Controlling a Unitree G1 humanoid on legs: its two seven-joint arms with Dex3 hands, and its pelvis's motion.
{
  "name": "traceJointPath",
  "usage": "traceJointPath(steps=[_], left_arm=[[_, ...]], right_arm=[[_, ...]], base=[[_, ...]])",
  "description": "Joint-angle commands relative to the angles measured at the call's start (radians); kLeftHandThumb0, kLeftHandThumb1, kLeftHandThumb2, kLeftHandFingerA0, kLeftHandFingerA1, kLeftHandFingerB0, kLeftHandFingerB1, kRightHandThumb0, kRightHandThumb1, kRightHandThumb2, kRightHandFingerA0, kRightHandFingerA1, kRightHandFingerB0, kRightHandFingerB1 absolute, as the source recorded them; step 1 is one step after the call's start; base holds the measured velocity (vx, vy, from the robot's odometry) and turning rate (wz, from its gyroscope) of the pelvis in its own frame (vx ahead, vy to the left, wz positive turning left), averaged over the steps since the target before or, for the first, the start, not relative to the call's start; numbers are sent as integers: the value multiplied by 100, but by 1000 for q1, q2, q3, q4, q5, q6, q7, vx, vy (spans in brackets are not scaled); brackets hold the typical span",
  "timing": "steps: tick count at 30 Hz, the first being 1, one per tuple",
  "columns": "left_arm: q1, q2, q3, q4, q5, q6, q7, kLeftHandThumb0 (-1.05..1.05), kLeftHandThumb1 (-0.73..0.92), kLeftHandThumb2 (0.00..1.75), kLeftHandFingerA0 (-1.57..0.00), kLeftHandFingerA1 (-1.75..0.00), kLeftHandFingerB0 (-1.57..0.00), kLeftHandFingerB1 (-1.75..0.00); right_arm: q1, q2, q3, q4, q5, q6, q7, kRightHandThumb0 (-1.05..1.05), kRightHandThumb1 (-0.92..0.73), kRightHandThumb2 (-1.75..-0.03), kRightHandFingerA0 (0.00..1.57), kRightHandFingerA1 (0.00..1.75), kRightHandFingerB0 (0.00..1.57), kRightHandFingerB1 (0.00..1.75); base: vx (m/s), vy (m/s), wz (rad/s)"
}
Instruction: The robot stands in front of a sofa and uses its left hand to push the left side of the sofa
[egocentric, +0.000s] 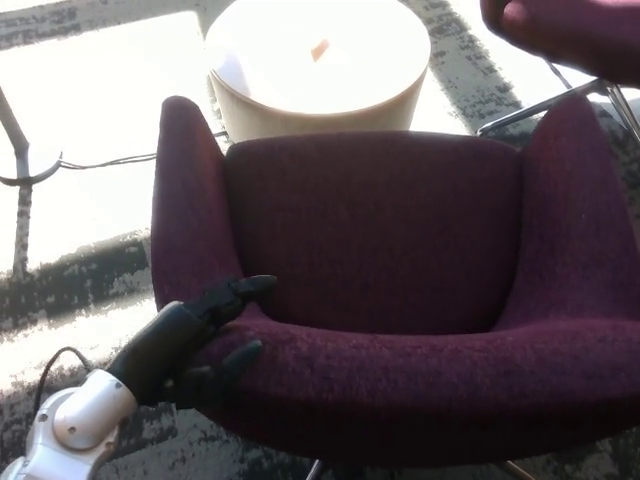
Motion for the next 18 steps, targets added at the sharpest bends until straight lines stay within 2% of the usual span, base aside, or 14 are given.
traceJointPath(steps=[1,3,4,5,6,7,9,10,11,12,13,14,17,18], left_arm=[[38,-73,-96,6,38,28,-54,-85,74,114,0,-32,-11,-31],[41,-90,-128,-17,42,50,-57,-92,80,117,0,-23,-12,-25],[42,-93,-133,-20,42,50,-57,-93,80,116,0,-26,-13,-27],[45,-101,-147,-34,40,61,-59,-85,73,109,-3,-35,-9,-33],[49,-108,-157,-46,37,79,-63,-85,73,109,-3,-35,-9,-33],[48,-110,-167,-55,42,89,-62,-91,77,115,-1,-33,-13,-33],[43,-132,-199,-58,44,95,-64,-97,80,116,0,-39,-9,-38],[39,-139,-212,-57,51,103,-63,-86,72,113,-6,-44,-8,-43],[32,-139,-236,-59,84,100,-48,-38,42,108,-1,-49,0,-48],[29,-137,-246,-61,95,98,-41,-38,42,108,-1,-49,0,-48],[26,-143,-264,-66,110,99,-35,-93,92,72,-16,-36,-11,-30],[24,-154,-280,-63,114,105,-35,-88,76,116,-9,-47,-4,-40],[12,-169,-310,-53,132,105,-27,-94,79,117,-11,-46,-8,-41],[9,-176,-318,-48,126,100,-36,-85,76,114,-4,-40,-11,-38]], right_arm=[[-5,-18,2,1,5,-15,-11,-53,-63,-102,52,61,37,53],[-8,-20,7,3,-2,-13,-18,-53,-62,-102,52,61,37,52],[-9,-19,5,3,2,-12,-15,-59,-72,-65,56,43,49,40],[-9,-18,2,2,7,-10,-9,-56,-76,-63,55,41,51,39],[-9,-19,2,2,7,-10,-9,-56,-76,-63,55,41,51,39],[-11,-18,2,2,8,-8,-9,-57,-76,-63,55,41,51,39],[-14,-20,5,1,3,-10,-11,-58,-76,-63,55,41,52,39],[-15,-20,7,1,1,-5,-14,-58,-77,-63,54,40,52,39],[-17,-20,4,1,4,-1,-11,-58,-76,-63,54,40,52,39],[-17,-20,4,1,6,-1,-10,-58,-76,-63,54,40,52,39],[-16,-19,4,1,6,-3,-12,-57,-76,-63,53,40,53,39],[-17,-18,0,1,12,-1,-5,-59,-76,-63,54,40,52,39],[-19,-20,-2,5,14,-4,3,-61,-76,-63,55,41,52,39],[-18,-21,0,3,11,-2,1,-62,-76,-63,54,40,52,39]], base=[[0,0,0],[0,0,0],[0,0,0],[0,0,0],[0,0,0],[0,0,0],[0,0,0],[0,0,0],[0,0,0],[0,0,0],[0,0,0],[0,0,0],[0,0,0],[0,0,0]])
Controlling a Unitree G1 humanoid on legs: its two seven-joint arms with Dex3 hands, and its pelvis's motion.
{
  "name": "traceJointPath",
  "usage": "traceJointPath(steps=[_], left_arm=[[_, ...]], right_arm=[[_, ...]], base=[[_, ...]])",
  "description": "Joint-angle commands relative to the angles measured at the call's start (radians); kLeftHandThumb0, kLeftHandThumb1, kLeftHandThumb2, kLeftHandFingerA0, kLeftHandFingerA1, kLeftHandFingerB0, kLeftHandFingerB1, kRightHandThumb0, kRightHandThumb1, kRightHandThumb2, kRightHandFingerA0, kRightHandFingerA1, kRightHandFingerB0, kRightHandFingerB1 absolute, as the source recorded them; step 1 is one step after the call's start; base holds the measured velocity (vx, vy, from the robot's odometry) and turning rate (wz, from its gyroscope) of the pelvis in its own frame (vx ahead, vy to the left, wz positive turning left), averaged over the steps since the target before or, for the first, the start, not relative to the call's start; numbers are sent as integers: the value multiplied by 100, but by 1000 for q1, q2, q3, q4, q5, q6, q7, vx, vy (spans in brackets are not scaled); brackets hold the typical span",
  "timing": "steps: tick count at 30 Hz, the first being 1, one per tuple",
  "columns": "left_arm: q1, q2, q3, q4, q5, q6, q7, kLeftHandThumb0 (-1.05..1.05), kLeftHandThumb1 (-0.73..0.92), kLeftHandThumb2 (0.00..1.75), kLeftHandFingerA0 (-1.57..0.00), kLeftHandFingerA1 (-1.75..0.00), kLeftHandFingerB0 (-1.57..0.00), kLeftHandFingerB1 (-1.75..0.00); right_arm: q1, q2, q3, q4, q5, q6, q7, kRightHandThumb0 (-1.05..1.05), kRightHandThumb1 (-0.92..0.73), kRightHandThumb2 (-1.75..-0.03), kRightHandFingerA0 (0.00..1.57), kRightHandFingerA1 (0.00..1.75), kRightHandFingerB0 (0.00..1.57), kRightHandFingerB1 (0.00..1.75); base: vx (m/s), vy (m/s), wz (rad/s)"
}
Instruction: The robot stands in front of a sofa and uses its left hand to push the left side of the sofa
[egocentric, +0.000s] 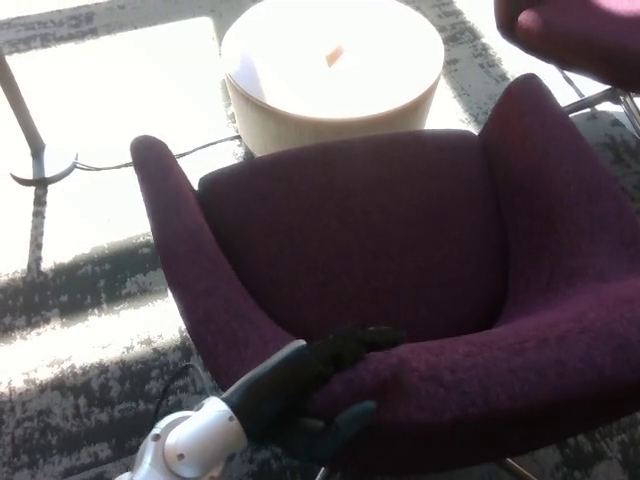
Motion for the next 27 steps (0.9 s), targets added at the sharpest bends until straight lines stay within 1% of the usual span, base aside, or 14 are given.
traceJointPath(steps=[1,7,10,11,13,14,17,18,20,21,24,25,26,27], left_arm=[[1,-59,-90,41,59,59,-57,-85,76,114,-4,-40,-11,-38],[-22,-104,-128,55,71,81,-50,-95,79,116,0,-34,-14,-34],[-38,-119,-156,56,96,83,-38,-83,72,114,-2,-45,-6,-38],[-44,-131,-163,61,100,88,-35,-90,92,70,-12,-35,-11,-29],[-52,-144,-171,67,108,93,-33,-90,92,70,-12,-35,-11,-29],[-65,-153,-182,71,127,104,-24,-83,72,113,-8,-47,-2,-37],[-85,-170,-199,81,148,113,-14,-89,75,116,-18,-52,0,-37],[-92,-173,-206,80,158,121,-13,-89,75,117,-17,-51,0,-36],[-103,-180,-214,86,167,133,-15,-90,75,118,-14,-50,0,-34],[-108,-184,-216,88,164,143,-21,-87,73,116,-7,-47,-2,-33],[-124,-203,-228,101,168,156,-25,-83,72,115,-5,-47,-4,-33],[-127,-203,-232,99,172,158,-29,-93,92,72,-11,-36,-11,-25],[-129,-205,-232,100,171,159,-31,-86,73,115,-4,-46,-9,-30],[-131,-208,-230,102,168,161,-34,-86,73,115,-4,-46,-9,-30]], right_arm=[[2,-20,-1,2,10,1,4,-62,-76,-63,54,40,52,39],[-1,-20,-5,3,19,1,20,-62,-76,-63,52,41,50,39],[0,-23,7,0,4,13,5,-62,-74,-65,53,41,46,38],[0,-22,6,0,7,10,8,-61,-77,-63,54,41,49,38],[1,-22,4,0,11,6,10,-61,-77,-63,54,41,49,38],[-2,-21,7,-1,7,5,6,-66,-70,-67,55,45,46,39],[-2,-22,9,-2,6,-4,7,-61,-77,-63,55,42,47,38],[-3,-23,12,-2,2,-8,0,-56,-61,-102,51,61,32,50],[-4,-20,4,-3,17,3,17,-54,-60,-102,51,61,31,50],[-2,-20,5,-3,15,-10,15,-58,-77,-63,54,42,46,38],[-2,-22,7,-3,11,-11,9,-57,-78,-62,58,42,45,36],[-1,-22,10,-5,7,-8,4,-61,-71,-69,55,45,42,39],[-4,-22,13,-5,4,-4,-1,-60,-72,-68,55,44,44,39],[-7,-21,16,-5,0,3,-8,-60,-72,-68,55,44,44,39]], base=[[0,0,0],[0,0,0],[0,0,0],[0,0,0],[0,0,0],[0,0,0],[0,0,0],[0,0,0],[0,0,0],[0,0,0],[0,0,0],[0,0,0],[0,0,0],[0,0,0]])
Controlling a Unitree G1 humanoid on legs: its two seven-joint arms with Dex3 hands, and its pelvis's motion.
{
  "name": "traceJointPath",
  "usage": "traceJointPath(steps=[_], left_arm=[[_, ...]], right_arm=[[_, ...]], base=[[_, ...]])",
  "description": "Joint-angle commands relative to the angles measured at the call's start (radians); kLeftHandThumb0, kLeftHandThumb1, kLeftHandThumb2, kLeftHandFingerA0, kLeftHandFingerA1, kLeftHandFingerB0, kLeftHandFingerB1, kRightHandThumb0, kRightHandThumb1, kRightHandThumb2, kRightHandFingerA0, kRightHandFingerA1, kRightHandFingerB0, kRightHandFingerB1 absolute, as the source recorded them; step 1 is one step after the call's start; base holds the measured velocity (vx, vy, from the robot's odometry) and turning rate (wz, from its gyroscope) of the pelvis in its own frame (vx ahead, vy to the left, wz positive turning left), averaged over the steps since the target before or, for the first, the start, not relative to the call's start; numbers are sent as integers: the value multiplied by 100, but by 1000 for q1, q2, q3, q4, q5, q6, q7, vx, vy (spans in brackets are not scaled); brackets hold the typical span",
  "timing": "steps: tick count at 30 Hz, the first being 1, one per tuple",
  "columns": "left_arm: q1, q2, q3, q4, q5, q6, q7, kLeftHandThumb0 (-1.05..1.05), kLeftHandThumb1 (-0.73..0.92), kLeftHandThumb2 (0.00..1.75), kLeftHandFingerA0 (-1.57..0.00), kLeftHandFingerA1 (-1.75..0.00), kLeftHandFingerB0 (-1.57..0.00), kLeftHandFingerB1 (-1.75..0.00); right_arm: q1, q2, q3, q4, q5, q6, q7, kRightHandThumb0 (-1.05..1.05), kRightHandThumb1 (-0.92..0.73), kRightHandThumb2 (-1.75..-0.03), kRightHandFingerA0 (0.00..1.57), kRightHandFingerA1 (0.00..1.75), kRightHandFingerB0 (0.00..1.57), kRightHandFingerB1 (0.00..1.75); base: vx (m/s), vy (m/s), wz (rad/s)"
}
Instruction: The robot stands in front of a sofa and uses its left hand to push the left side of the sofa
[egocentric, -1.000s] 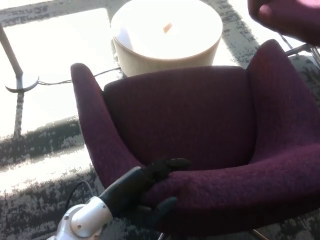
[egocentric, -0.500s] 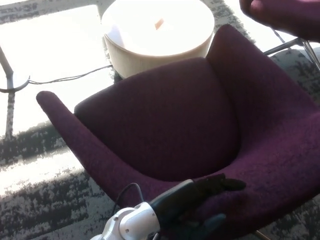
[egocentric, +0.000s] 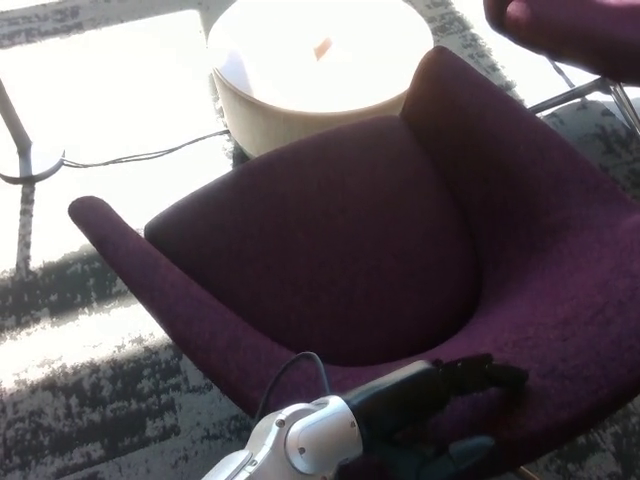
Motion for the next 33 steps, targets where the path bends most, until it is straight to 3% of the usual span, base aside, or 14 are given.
traceJointPath(steps=[1,6,7,8,9,16,17,20,21,24,28,29,32,33], left_arm=[[12,-53,-37,39,19,46,-46,-88,72,113,-17,-52,0,-38],[10,-90,-39,53,20,52,-38,-87,71,111,-9,-48,-4,-40],[6,-97,-41,62,24,51,-32,-87,90,67,-17,-37,-13,-30],[3,-103,-42,69,27,51,-27,-87,90,67,-17,-37,-13,-30],[-7,-113,-53,80,41,60,-24,-87,71,112,-14,-50,-2,-39],[-30,-147,-67,104,52,64,-30,-89,71,114,-11,-47,-3,-37],[-31,-149,-71,102,53,70,-35,-97,92,70,-13,-35,-12,-26],[-33,-156,-78,99,52,85,-43,-96,92,70,-14,-36,-12,-26],[-32,-160,-79,101,52,87,-41,-90,70,114,-4,-45,-9,-33],[-35,-165,-81,108,50,91,-48,-88,69,114,-1,-44,-11,-31],[-36,-158,-88,104,53,81,-49,-88,71,114,-2,-44,-10,-32],[-36,-160,-86,111,51,78,-46,-88,70,113,-3,-45,-10,-33],[-31,-161,-86,120,51,71,-39,-88,70,113,-3,-45,-10,-33],[-31,-160,-87,124,52,61,-37,-96,89,71,-11,-37,-12,-27]], right_arm=[[-2,-16,7,-1,-2,6,-22,-56,-78,-64,61,43,53,40],[-4,-11,-4,0,20,8,7,-58,-78,-64,80,59,66,43],[-3,-11,-5,0,21,7,10,-58,-79,-64,78,60,65,43],[-4,-11,-6,-1,22,9,11,-58,-79,-64,78,60,65,43],[-2,-9,-11,-3,29,16,20,-58,-79,-64,77,59,62,42],[-13,11,-70,-5,91,52,105,-50,-79,-63,76,65,72,45],[-10,12,-71,-7,90,53,107,-49,-79,-64,83,75,74,49],[-4,16,-84,-15,106,48,131,-49,-79,-64,81,77,74,49],[-1,7,-59,-18,68,47,88,-50,-79,-64,73,73,69,45],[4,-96,165,-38,-226,-18,-178,-43,-76,-64,58,53,64,44],[4,-76,147,-30,-126,12,-122,-46,-76,-63,61,54,69,43],[4,-87,179,-34,-151,24,-144,-48,-77,-63,65,73,69,48],[-1,-117,273,-44,-244,52,-257,-45,-76,-63,63,72,67,49],[-1,-118,280,-43,-241,52,-262,-45,-76,-63,63,72,67,49]], base=[[0,0,0],[0,0,0],[0,0,0],[0,0,0],[0,0,0],[0,0,0],[0,0,0],[0,0,0],[0,0,0],[0,0,0],[0,0,0],[0,0,0],[0,0,0],[0,0,0]])
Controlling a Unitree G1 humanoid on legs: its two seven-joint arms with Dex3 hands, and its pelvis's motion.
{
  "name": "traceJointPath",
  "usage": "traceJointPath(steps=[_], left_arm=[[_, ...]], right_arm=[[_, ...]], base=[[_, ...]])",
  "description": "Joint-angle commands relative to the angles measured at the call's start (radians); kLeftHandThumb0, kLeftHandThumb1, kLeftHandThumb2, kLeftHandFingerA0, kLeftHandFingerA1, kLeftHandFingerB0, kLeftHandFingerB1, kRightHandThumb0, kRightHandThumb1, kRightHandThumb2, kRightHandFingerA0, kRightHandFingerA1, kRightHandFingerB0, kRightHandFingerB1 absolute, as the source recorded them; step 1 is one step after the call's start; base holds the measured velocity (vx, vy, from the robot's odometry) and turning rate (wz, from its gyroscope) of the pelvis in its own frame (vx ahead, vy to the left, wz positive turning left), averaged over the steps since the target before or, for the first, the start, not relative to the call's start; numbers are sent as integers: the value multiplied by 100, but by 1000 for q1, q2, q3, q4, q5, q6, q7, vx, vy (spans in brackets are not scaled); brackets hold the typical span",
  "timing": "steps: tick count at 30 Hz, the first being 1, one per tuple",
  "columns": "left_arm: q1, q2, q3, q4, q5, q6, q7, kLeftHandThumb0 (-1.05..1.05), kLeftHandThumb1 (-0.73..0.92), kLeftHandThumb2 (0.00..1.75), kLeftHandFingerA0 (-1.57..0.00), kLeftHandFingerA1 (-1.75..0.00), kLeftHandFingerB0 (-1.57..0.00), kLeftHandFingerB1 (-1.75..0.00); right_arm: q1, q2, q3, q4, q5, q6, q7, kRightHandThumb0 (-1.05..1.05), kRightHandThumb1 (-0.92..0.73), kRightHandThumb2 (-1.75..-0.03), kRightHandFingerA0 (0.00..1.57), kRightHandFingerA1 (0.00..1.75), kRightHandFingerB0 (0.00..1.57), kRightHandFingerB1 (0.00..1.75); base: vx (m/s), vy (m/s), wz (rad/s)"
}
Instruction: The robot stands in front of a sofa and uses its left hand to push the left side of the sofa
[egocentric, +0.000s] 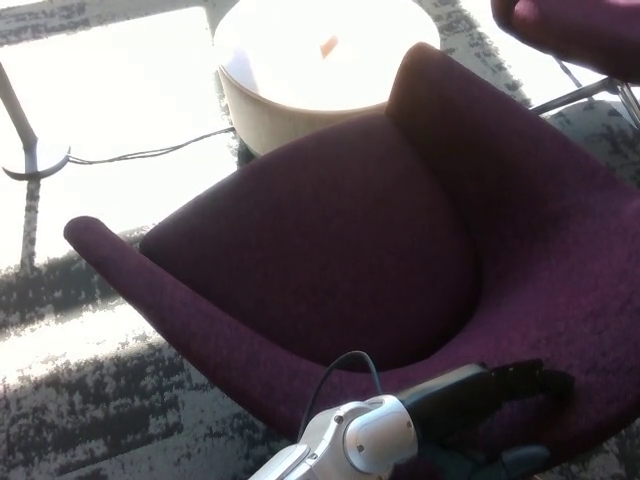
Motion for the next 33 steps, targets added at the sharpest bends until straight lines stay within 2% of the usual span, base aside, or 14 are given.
traceJointPath(steps=[1,11,12,13,14,16,17,21,22,23,24,25,26,33], left_arm=[[27,-34,-54,40,12,-15,-69,-96,89,71,-11,-37,-12,-27],[25,-45,-46,84,5,-54,-64,-93,92,72,-7,-35,-7,-26],[28,-41,-47,77,5,-50,-66,-90,74,113,-7,-39,-6,-24],[32,-37,-48,68,5,-43,-71,-90,74,113,-7,-39,-6,-24],[33,-31,-49,65,9,-49,-69,-91,92,74,-7,-33,-5,-25],[39,-26,-48,56,8,-41,-73,-92,92,72,-9,-32,-7,-25],[42,-14,-50,41,13,-31,-76,-92,77,116,-7,-35,-11,-24],[54,28,-34,43,16,-51,-67,-86,71,111,-10,-42,-1,-35],[56,38,-31,41,15,-52,-68,-92,91,69,-18,-27,-14,-27],[61,55,-25,36,13,-60,-69,-90,75,100,-10,-47,-6,-32],[67,73,-19,29,10,-72,-70,-90,75,100,-10,-47,-6,-32],[64,87,-20,26,20,-77,-65,-87,75,115,-1,-45,-14,-36],[63,97,-18,23,23,-70,-68,-82,71,114,0,-43,-11,-35],[74,172,28,23,1,-91,-82,-90,75,115,-17,-51,-1,-39]], right_arm=[[5,-50,95,-9,-138,24,-182,-45,-76,-63,63,72,67,49],[-5,-51,128,1,-137,26,-218,-45,-76,-63,63,72,67,49],[-6,-51,129,2,-137,26,-220,-45,-76,-63,63,72,67,49],[-6,-50,131,2,-138,26,-222,-45,-76,-63,63,72,67,49],[-7,-50,132,3,-138,27,-223,-45,-76,-63,63,72,67,49],[-6,-50,133,4,-138,26,-225,-45,-76,-63,63,72,67,49],[-6,-50,133,4,-138,26,-226,-45,-76,-63,63,72,67,49],[-9,-51,130,6,-140,25,-227,-45,-76,-63,63,72,67,49],[-9,-51,129,6,-140,25,-227,-45,-76,-63,63,72,67,49],[13,-2,62,-43,-45,63,-189,-85,-80,-80,76,81,51,52],[47,70,-41,-117,98,121,-130,-85,-80,-80,76,81,51,52],[0,49,-33,-41,50,115,-139,-47,-80,-64,50,37,46,37],[-15,45,-46,-2,43,97,-126,-52,-85,-66,63,43,53,40],[-6,52,-155,21,101,5,42,-63,-78,-64,54,40,49,38]], base=[[0,0,0],[0,0,0],[0,0,0],[0,0,0],[0,0,0],[0,0,0],[0,0,0],[0,0,0],[0,0,0],[0,0,0],[0,0,0],[0,0,0],[0,0,0],[0,0,0]])
